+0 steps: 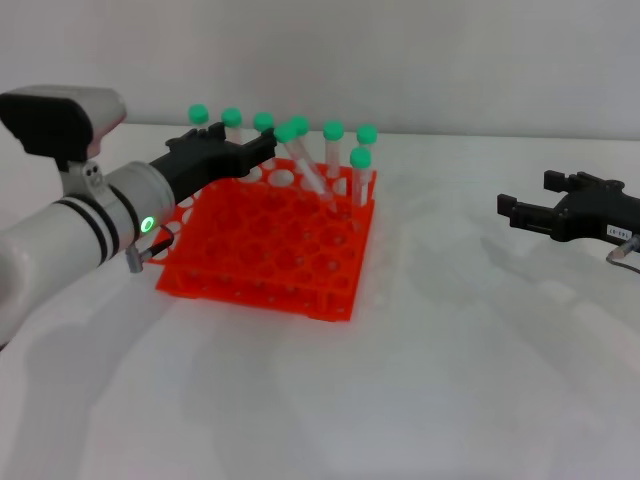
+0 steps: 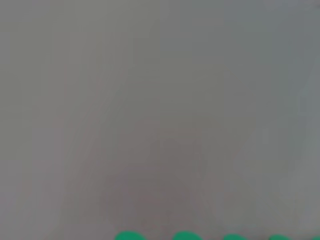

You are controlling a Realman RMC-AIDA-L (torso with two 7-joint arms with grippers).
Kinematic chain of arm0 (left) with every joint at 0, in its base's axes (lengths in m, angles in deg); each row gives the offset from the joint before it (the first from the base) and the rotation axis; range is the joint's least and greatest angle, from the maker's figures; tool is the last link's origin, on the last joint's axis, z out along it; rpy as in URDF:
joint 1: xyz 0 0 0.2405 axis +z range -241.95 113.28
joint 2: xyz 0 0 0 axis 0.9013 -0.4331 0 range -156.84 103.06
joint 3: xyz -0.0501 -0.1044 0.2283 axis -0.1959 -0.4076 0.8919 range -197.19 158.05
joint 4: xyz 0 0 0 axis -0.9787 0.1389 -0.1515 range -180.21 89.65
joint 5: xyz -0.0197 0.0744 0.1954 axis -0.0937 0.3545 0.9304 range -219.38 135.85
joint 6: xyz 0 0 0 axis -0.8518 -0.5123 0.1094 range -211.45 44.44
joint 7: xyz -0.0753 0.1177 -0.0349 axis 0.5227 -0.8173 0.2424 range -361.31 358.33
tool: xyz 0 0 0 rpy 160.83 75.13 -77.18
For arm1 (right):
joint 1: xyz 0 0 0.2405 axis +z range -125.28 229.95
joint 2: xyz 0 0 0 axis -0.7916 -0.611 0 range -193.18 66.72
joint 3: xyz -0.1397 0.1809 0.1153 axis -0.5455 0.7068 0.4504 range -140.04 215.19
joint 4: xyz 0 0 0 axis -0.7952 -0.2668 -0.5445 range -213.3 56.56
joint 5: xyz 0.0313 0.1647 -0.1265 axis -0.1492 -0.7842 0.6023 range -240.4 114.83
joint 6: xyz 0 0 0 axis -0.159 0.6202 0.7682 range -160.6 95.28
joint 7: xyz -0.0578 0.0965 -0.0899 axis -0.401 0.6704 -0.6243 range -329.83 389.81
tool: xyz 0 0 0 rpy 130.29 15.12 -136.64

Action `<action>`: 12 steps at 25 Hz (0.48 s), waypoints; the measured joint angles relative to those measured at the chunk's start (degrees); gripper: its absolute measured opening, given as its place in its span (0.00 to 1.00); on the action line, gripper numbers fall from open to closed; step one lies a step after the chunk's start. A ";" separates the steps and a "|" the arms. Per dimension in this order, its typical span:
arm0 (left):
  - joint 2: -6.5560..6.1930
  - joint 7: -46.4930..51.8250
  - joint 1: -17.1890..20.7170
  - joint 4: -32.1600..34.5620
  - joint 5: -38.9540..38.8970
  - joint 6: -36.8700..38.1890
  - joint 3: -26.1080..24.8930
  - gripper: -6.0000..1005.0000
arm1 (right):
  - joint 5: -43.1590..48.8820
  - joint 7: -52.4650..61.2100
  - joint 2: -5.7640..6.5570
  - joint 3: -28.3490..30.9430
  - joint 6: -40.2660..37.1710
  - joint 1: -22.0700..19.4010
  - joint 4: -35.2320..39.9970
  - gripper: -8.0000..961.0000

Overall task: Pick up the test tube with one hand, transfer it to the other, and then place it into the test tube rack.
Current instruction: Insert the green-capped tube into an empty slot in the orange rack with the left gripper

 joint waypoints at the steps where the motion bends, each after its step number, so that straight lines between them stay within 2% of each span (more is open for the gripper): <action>1: 0.00 0.00 -0.31 -0.04 0.28 -0.12 0.01 0.78 | 0.00 0.00 0.00 0.02 0.00 0.01 0.00 0.89; 7: 0.11 -0.04 -1.34 -0.03 1.81 -0.25 0.13 0.75 | 0.01 0.00 0.05 0.09 -0.47 0.06 -0.05 0.89; 12: 0.23 -0.38 -1.69 0.39 2.04 -0.04 3.52 0.74 | 0.12 -0.03 0.08 0.09 -0.90 0.17 -0.10 0.89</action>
